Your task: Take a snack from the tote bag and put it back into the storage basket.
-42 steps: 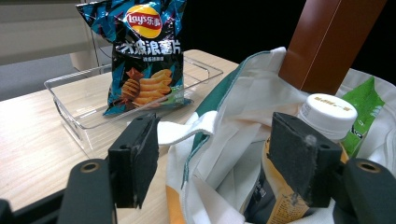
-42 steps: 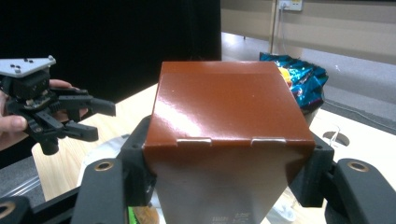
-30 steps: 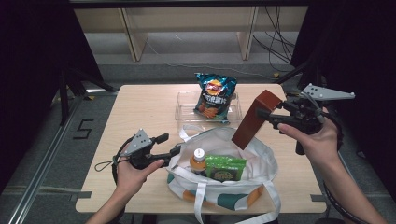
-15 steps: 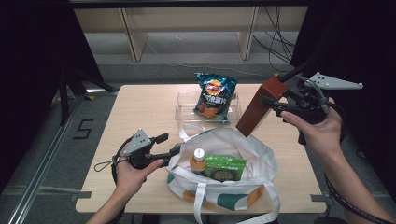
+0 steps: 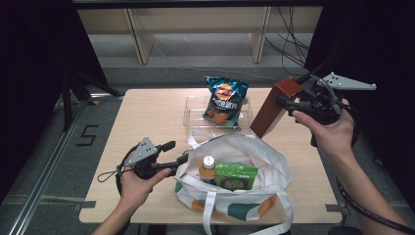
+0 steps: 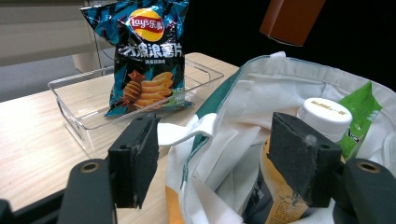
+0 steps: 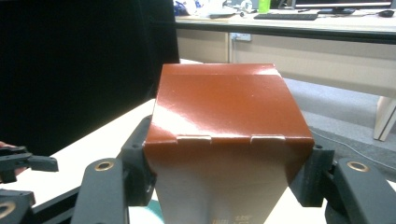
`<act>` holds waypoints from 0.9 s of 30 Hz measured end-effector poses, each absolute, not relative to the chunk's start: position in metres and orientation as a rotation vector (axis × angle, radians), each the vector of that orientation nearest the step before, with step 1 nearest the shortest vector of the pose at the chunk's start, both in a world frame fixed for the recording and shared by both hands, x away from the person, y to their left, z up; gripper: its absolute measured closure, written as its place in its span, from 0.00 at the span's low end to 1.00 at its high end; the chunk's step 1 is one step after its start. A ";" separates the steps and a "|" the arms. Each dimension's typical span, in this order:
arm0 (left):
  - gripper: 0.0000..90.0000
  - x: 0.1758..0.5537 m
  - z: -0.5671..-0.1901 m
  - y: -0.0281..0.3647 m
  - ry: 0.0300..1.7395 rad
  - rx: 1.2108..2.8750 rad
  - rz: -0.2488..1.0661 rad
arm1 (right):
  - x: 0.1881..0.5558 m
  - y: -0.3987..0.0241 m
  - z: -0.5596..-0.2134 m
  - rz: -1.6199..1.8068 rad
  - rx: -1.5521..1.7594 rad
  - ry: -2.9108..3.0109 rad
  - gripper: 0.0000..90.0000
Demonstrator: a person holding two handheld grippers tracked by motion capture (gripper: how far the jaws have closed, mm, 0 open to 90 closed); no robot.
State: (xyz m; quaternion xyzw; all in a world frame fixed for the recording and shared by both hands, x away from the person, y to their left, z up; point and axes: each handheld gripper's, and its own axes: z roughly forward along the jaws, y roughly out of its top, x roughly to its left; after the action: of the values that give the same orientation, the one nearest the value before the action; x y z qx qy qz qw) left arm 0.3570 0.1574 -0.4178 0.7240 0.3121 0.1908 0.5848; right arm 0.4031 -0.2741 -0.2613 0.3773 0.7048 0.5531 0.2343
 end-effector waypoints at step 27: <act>0.36 0.355 -0.418 0.157 0.722 1.680 0.461 | 0.430 -0.255 -0.274 1.445 1.163 1.804 0.43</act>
State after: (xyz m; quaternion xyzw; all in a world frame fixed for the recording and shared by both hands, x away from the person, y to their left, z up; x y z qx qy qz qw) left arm 0.3551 0.1569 -0.4178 0.7209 0.3098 0.1980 0.5875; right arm 0.4300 -0.2549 -0.2741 0.4323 0.6706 0.5371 0.2739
